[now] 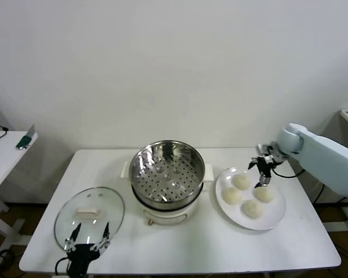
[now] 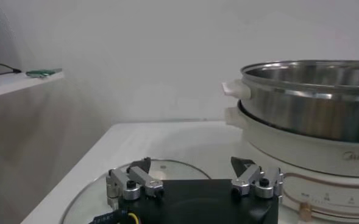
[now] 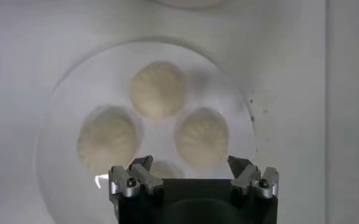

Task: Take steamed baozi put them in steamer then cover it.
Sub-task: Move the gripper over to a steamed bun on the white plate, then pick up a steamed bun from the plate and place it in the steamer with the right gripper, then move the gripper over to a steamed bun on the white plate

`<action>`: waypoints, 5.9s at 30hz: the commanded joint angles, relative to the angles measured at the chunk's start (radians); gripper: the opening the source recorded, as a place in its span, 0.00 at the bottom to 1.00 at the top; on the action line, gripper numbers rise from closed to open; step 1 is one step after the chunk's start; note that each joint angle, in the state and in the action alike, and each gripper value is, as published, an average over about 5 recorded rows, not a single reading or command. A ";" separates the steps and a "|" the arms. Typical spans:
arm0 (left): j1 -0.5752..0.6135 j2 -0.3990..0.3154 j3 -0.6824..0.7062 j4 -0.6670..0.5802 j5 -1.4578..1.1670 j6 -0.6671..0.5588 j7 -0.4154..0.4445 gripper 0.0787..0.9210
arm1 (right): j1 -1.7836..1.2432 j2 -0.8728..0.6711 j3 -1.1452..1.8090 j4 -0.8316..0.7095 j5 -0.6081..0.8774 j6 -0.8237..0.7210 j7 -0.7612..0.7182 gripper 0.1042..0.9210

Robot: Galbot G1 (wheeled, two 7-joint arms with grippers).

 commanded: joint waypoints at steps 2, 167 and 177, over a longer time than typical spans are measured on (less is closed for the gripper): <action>0.003 -0.005 0.000 0.006 0.003 -0.004 -0.001 0.88 | -0.047 0.118 0.006 -0.148 -0.079 -0.017 0.017 0.88; 0.012 -0.031 0.029 -0.005 0.045 -0.039 -0.014 0.88 | 0.137 0.034 -0.477 0.229 0.485 -0.260 0.368 0.88; 0.014 -0.030 0.029 -0.008 0.045 -0.040 -0.016 0.88 | 0.163 0.038 -0.489 0.223 0.482 -0.248 0.334 0.71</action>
